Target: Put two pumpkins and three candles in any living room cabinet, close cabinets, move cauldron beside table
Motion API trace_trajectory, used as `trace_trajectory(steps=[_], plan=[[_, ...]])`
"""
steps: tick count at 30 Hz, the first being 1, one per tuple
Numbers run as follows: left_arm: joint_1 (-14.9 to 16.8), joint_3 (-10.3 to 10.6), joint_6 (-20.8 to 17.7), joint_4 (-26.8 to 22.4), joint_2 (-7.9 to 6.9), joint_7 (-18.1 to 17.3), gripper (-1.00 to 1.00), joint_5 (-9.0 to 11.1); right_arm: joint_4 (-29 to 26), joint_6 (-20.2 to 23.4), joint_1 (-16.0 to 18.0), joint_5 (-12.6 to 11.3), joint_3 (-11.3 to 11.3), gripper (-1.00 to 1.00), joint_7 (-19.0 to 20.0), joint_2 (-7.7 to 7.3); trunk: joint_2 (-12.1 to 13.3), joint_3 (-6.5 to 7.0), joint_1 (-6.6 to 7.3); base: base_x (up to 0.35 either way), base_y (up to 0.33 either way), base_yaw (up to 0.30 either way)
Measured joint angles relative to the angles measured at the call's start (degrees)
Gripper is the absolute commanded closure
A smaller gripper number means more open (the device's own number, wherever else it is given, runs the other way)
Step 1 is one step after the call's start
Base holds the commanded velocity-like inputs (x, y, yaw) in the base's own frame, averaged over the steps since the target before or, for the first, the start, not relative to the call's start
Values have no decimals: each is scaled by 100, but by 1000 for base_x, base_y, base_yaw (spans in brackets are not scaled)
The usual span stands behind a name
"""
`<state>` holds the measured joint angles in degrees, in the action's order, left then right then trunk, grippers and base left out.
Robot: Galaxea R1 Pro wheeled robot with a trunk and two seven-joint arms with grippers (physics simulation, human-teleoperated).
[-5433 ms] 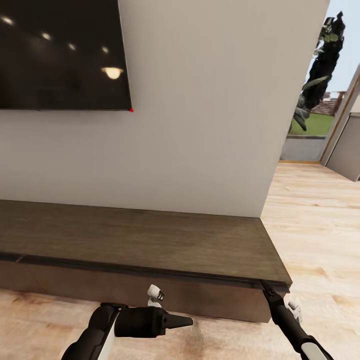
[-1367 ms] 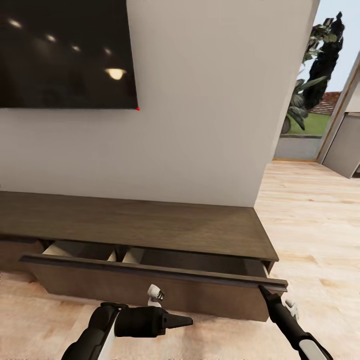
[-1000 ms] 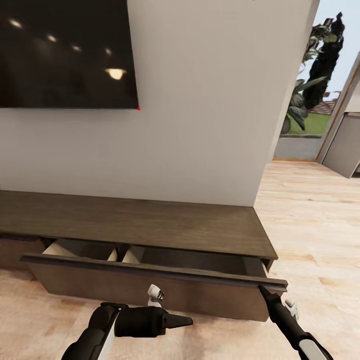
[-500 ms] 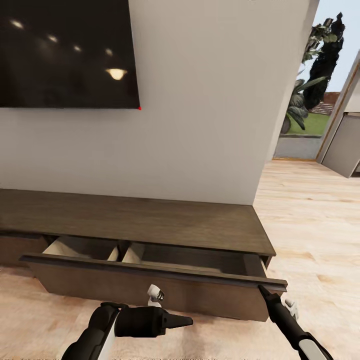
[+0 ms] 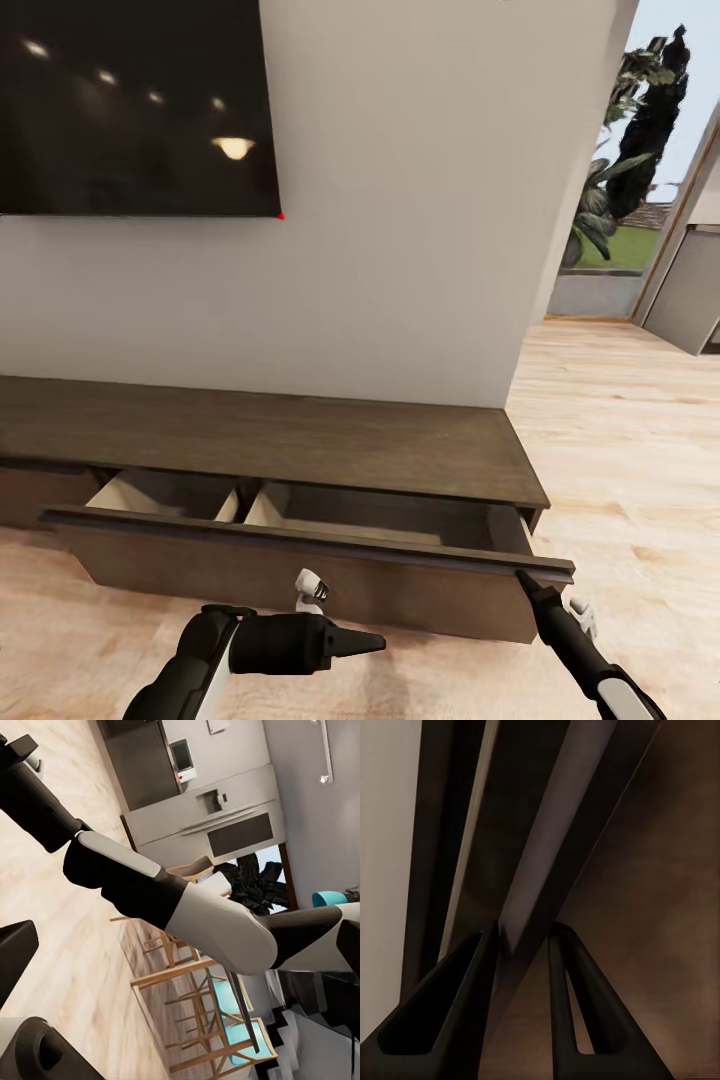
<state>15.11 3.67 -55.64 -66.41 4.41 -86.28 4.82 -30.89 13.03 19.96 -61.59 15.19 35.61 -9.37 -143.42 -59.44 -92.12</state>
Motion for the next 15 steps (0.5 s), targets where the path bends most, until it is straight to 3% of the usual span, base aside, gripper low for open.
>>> trace_trajectory(steps=[15], plan=[[0,1,0,-1,0,-2,-100,0,-1,0,0,-2,-9,100,0,0,0,0,0,-35,0,0]])
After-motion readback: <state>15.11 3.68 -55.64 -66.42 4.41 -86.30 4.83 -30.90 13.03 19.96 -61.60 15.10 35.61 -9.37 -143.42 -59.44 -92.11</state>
